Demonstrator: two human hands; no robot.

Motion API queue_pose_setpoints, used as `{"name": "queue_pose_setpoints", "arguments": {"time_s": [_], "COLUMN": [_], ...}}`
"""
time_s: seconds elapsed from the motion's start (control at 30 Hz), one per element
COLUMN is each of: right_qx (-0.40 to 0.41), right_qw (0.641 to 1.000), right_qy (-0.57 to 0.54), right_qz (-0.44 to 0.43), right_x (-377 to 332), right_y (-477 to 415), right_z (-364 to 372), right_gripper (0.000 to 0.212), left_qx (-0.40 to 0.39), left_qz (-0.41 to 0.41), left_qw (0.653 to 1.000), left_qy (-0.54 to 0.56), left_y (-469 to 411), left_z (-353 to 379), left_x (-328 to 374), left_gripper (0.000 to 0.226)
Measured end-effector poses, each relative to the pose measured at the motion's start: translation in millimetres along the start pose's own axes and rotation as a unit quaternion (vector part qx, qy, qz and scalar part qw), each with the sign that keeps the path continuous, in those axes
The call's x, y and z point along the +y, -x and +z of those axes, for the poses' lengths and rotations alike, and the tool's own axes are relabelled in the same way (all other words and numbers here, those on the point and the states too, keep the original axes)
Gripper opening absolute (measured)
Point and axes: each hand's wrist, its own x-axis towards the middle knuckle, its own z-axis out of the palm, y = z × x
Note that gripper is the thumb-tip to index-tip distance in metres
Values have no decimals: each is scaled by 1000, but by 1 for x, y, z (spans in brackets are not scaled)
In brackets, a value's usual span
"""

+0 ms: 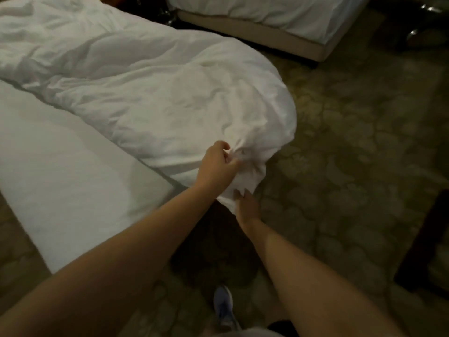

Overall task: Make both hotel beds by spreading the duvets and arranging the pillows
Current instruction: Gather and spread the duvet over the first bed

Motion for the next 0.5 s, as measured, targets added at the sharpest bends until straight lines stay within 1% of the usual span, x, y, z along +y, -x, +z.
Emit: {"name": "queue_pose_setpoints", "arguments": {"time_s": [0.03,0.07,0.1,0.13,0.17,0.2,0.23,0.27,0.3,0.33,0.37,0.4,0.43,0.5], "right_qx": [5,24,24,26,16,10,-6,-17,-20,-21,-27,-27,-24,-35], "right_qw": [999,995,993,994,996,995,991,986,980,973,967,961,958,953], "right_qy": [-40,-96,-118,-109,-93,-101,-130,-158,-178,-195,-209,-229,-243,-279], "right_qz": [-2,-14,-15,-15,-7,-7,19,49,88,124,147,155,151,113], "right_x": [-5,-9,-16,-21,-22,-23,-17,-18,-15,-14,-10,-9,-9,-12], "right_y": [11,15,24,35,45,53,55,61,63,66,66,64,64,62], "right_z": [3,7,10,15,20,25,32,38,44,49,53,57,56,55], "right_gripper": [34,31,29,28,26,25,23,23,27,33,40,42,41,42], "left_qx": [1,3,6,21,42,73,102,106,66,-13,-76,-98,-91,-48], "left_qz": [23,28,2,-32,-65,-99,-165,-256,-348,-402,-408,-395,-382,-378], "left_qw": [1000,1000,1000,999,997,992,978,943,869,773,710,702,714,755], "left_qy": [-8,-6,-5,-14,-13,12,73,184,345,490,569,584,579,533], "left_y": [12,27,42,52,59,64,65,66,68,68,71,72,71,64], "left_z": [5,13,18,22,24,24,24,20,16,11,6,1,0,-3], "left_x": [-15,-33,-52,-68,-80,-90,-98,-105,-109,-111,-112,-108,-103,-94], "left_gripper": [44,53,61,69,70,67,63,60,61,61,64,63,58,48]}}
